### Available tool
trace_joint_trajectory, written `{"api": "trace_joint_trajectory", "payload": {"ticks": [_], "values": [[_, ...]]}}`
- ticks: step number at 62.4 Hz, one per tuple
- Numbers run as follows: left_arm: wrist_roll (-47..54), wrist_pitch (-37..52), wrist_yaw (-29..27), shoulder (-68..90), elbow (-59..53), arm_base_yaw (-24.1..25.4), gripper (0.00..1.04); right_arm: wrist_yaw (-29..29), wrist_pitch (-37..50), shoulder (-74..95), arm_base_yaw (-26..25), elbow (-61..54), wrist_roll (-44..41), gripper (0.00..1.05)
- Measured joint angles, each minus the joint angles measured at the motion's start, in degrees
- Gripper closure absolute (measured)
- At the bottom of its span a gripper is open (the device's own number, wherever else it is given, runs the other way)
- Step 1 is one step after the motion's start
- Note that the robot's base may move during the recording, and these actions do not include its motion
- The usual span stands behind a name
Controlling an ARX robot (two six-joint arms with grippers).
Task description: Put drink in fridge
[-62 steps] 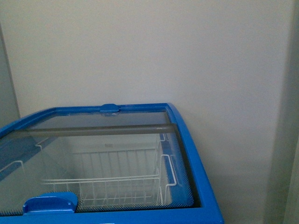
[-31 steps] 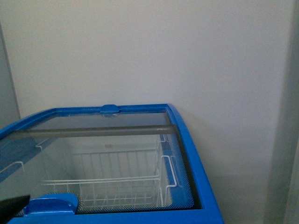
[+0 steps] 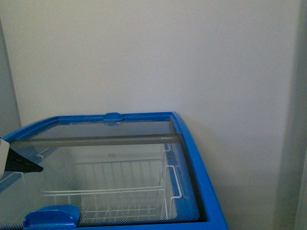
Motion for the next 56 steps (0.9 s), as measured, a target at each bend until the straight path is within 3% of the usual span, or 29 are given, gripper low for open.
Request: {"api": "trace_joint_trajectory", "payload": {"ticks": [12, 56], "values": [[3.87, -6.49, -1.70, 4.70, 4.76, -0.02, 0.08, -0.02, 0.00, 0.00, 0.00, 0.00, 0.00, 0.68], [3.96, -2.58, -4.79, 21.42, 23.19, -2.86, 0.08, -0.02, 0.00, 0.00, 0.00, 0.00, 0.00, 0.68]]}}
